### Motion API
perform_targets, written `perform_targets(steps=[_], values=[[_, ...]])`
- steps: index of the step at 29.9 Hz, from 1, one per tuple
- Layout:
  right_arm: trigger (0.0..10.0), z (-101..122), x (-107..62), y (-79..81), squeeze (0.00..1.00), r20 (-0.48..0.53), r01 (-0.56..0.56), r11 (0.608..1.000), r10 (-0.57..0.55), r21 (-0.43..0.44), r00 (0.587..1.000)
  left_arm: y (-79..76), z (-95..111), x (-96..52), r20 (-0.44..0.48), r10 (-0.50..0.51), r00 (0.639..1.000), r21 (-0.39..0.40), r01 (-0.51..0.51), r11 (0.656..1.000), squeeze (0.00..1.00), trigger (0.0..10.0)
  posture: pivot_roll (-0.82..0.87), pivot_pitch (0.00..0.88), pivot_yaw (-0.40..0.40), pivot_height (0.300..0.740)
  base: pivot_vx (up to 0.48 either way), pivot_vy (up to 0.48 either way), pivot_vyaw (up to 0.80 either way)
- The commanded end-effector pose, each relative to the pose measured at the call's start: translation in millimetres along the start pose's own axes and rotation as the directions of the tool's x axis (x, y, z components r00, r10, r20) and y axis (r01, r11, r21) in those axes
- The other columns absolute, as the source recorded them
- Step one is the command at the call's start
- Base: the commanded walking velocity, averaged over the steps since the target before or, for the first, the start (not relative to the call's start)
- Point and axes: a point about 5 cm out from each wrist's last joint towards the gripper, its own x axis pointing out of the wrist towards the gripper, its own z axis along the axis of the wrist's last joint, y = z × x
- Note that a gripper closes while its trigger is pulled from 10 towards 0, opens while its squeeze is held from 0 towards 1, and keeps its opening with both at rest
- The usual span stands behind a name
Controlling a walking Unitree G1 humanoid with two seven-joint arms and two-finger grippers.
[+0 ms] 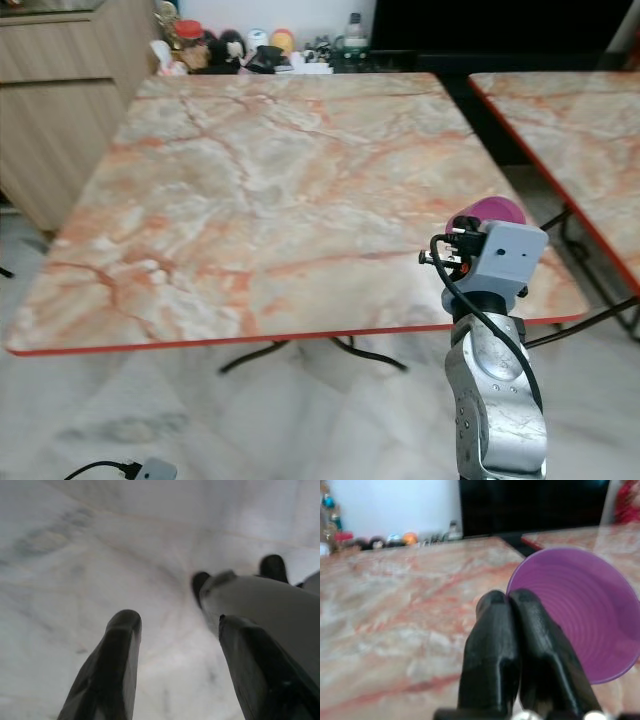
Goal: Setting the table
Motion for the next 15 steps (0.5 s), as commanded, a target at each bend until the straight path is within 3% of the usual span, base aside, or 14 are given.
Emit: perform_targets(steps=[1, 15], values=[[10.0, 4.7, -0.4, -1.6, 0.0, 0.022, 0.006, 1.0, -0.006, -0.007, 1.0, -0.5, -14.7, -2.8, -0.054, -0.005, 0.999, 0.005, 0.005, 1.0, 0.0, 10.0, -0.06, 0.187, -0.01, 0.74, 0.0, -0.472, 0.0], [10.0, 4.9, 0.6, -3.3, 0.0, 0.026, 0.015, 1.0, -0.014, -0.009, 1.0, -1.0, -13.7, -2.5, -0.051, -0.004, 0.999, 0.004, 0.005, 1.0, 0.0, 10.0, -0.07, 0.189, -0.01, 0.74, 0.0, -0.472, 0.0]])
